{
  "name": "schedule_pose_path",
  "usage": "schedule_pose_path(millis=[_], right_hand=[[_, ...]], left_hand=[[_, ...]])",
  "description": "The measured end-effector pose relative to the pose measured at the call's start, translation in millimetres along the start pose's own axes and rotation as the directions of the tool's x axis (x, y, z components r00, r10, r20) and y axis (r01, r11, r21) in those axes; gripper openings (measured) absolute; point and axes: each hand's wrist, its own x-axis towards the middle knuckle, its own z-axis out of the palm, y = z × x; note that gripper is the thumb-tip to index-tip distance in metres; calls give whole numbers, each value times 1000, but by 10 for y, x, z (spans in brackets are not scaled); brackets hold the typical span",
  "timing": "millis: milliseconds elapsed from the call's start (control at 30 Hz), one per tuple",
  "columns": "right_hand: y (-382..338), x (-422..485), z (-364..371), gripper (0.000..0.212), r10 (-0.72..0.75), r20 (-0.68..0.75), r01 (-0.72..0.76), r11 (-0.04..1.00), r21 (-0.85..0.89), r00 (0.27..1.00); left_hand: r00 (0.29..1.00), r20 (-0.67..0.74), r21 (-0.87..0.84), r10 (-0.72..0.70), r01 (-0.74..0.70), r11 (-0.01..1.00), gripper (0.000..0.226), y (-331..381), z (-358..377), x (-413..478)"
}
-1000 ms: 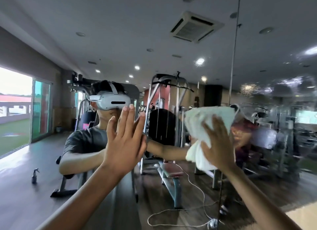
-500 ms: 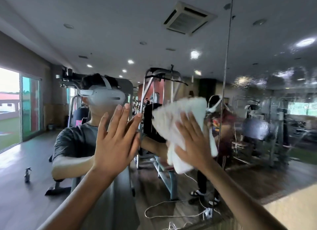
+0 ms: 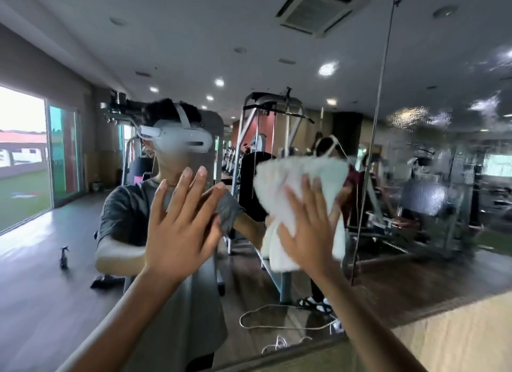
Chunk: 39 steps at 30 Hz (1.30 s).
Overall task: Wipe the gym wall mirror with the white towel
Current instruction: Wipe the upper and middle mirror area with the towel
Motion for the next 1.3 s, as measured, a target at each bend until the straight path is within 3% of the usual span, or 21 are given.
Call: schedule_pose_path(millis=[67, 100, 167, 267, 367, 433, 533, 633, 700, 767, 800, 900, 967, 1033, 1133, 1233, 1300], right_hand=[[106, -544, 23, 70, -181, 70, 183, 983, -24, 981], [234, -708, 11, 70, -184, 95, 186, 982, -14, 978], [507, -717, -18, 70, 31, 114, -30, 1000, -2, 993], [627, -31, -82, 68, 454, 37, -456, 888, 57, 890], [347, 572, -102, 71, 580, -28, -573, 810, 123, 814], [40, 643, -87, 71, 505, -34, -501, 861, 80, 862], [-379, 257, -36, 71, 167, -10, -167, 985, 50, 986], [-486, -467, 49, 70, -147, 4, 147, 989, 13, 989], [-304, -826, 59, 67, -177, 54, 176, 984, 33, 983], [-51, -869, 27, 66, -51, 85, 47, 998, 51, 995], [28, -764, 10, 67, 82, 92, -87, 995, 49, 992], [-28, -59, -35, 68, 524, 15, -523, 847, 89, 851], [-309, 427, -62, 68, 605, -35, -593, 789, 157, 795], [-699, 680, -77, 68, 498, -51, -485, 859, 160, 865], [-1269, 561, -71, 68, 144, -51, -138, 985, 107, 988], [-1374, -61, 4, 71, -163, 11, 162, 984, 76, 987], [-1121, -512, 56, 73, -272, 42, 269, 961, 67, 961]], left_hand=[[1000, -10, -3, 4, -4, 1000, 55, -76, -37, -117], [1000, -12, -14, 2, -2, 1000, 55, -102, -49, -140], [1000, -8, -31, -12, 11, 999, 55, -88, -58, -149], [1000, -12, -17, -29, 29, 999, 55, -15, -43, -123], [999, -4, -31, -38, 38, 999, 54, -24, -45, -132], [999, 9, -26, -39, 39, 999, 54, -33, -55, -133], [999, 10, -43, -32, 32, 999, 52, -57, -67, -157], [999, 29, -56, -27, 28, 998, 52, -124, -95, -240], [999, 38, -44, -19, 20, 999, 53, -168, -135, -325], [999, 52, -31, -1, 3, 1000, 55, -199, -160, -409], [998, 63, -20, 10, -8, 1000, 57, -216, -164, -438], [997, 80, 25, 16, -18, 1000, 58, -215, -134, -450], [996, 86, 34, 3, -5, 999, 56, -187, -118, -449], [997, 81, 9, -12, 11, 1000, 55, -171, -129, -440], [995, 39, -57, -94, 96, 994, 56, -208, -181, -468], [986, 40, -27, -165, 166, 986, 55, -303, -280, -656], [984, 65, 22, -166, 165, 986, 55, -447, -362, -805]])
